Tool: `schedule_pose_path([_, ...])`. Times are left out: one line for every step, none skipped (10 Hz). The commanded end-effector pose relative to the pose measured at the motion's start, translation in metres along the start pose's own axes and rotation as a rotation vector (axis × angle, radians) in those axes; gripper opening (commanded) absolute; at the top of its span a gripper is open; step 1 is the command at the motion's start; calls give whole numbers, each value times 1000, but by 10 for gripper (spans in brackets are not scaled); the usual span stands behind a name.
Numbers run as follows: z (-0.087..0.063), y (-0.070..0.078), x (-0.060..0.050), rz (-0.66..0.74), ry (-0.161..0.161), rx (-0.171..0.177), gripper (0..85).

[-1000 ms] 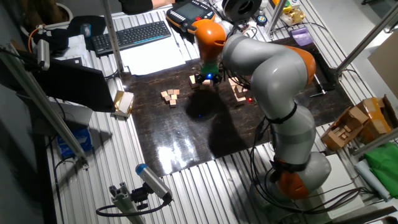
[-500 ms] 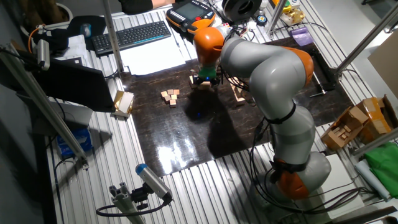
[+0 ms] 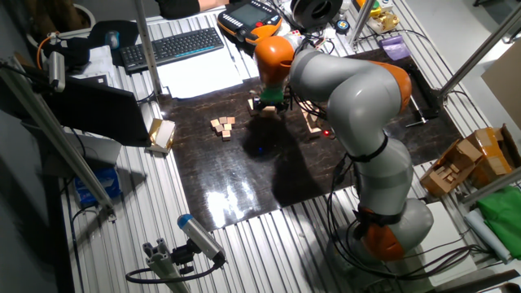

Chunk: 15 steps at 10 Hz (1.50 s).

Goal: Stack the blocks into a pyramid shape

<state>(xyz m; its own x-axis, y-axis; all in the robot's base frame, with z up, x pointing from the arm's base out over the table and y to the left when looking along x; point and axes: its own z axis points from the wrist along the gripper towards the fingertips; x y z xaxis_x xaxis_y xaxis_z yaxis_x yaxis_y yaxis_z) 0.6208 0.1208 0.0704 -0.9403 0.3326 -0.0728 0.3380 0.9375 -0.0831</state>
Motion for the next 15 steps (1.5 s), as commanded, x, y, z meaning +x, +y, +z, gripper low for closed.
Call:
schedule_pose_path([0, 0, 0, -4, -6, 7, 690])
schedule_pose_path([0, 0, 0, -6, -8, 21, 693])
schedule_pose_path([0, 0, 0, -2, -9, 48, 700])
schedule_pose_path([0, 0, 0, 4, 7, 71, 713])
schedule_pose_path([0, 0, 0, -4, 30, 66, 710])
schedule_pose_path([0, 0, 0, -7, 46, 50, 700])
schedule_pose_path([0, 0, 0, -10, 49, 51, 700])
schedule_pose_path([0, 0, 0, -10, 49, 46, 700])
schedule_pose_path([0, 0, 0, -10, 49, 41, 700])
schedule_pose_path([1, 1, 0, -11, 48, 38, 700])
schedule_pose_path([2, 2, 0, -11, 49, 35, 700])
schedule_pose_path([5, 3, 0, -8, 47, 33, 697])
schedule_pose_path([8, 4, 0, -4, 41, 36, 700])
schedule_pose_path([12, 6, -2, -4, 33, 36, 700])
schedule_pose_path([16, 9, -6, -4, 27, 30, 707])
